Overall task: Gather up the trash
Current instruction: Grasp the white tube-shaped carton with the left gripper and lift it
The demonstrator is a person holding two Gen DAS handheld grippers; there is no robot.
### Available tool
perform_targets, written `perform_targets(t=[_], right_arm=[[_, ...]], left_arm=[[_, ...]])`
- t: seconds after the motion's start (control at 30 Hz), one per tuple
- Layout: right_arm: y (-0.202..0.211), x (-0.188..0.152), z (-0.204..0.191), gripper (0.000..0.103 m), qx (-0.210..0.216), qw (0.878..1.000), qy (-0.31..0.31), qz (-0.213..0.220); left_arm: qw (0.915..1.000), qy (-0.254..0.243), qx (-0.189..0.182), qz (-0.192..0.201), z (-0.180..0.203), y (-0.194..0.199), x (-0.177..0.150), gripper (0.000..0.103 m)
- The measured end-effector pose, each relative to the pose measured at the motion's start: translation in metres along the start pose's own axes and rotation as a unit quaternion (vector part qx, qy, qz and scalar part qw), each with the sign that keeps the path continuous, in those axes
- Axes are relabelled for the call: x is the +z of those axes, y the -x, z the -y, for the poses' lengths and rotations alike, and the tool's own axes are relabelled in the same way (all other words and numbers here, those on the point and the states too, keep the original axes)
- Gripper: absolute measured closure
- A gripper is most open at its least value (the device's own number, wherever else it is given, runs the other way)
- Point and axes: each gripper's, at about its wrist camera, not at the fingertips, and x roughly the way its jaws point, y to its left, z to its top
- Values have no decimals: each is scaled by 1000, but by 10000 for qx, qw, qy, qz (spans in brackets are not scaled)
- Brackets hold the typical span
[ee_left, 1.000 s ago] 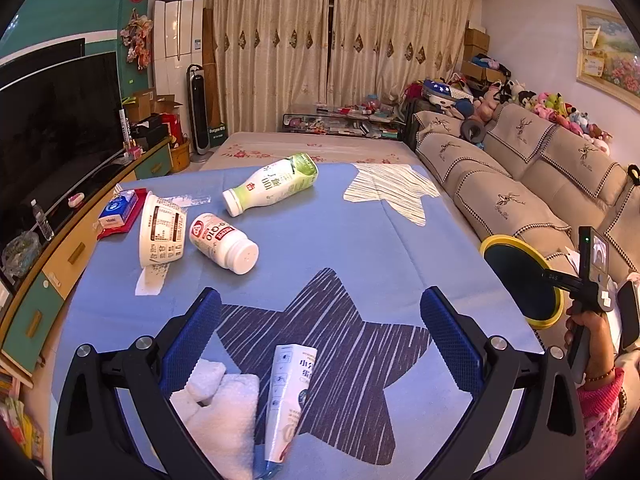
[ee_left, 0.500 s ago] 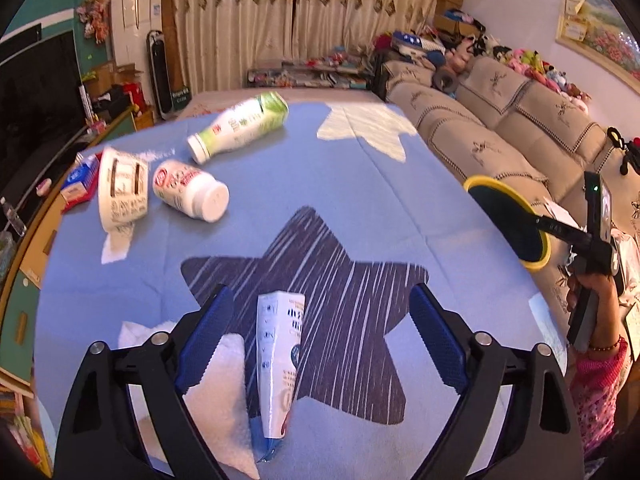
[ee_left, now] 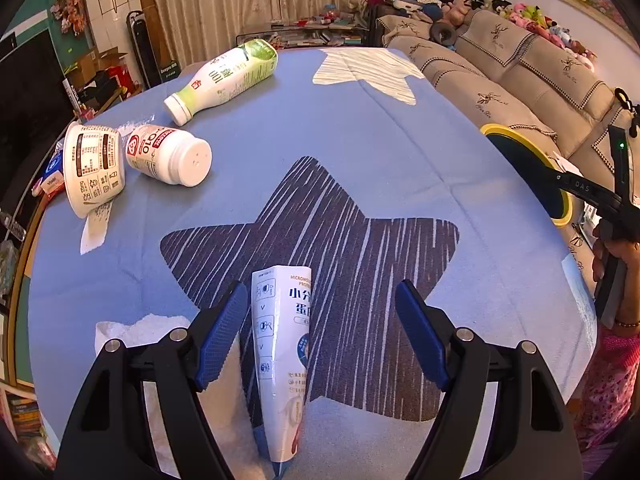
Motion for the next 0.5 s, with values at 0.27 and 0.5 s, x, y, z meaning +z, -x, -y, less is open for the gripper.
perform_targets(t=[0.27, 0.5], right_arm=[[0, -2, -1, 63, 49, 10000, -3, -12], [-1, -2, -1, 63, 62, 10000, -23, -31]], left_arm=[[9998, 26, 25, -178, -2, -9, 0, 34], [9997, 86, 95, -192, -3, -9, 0, 42]])
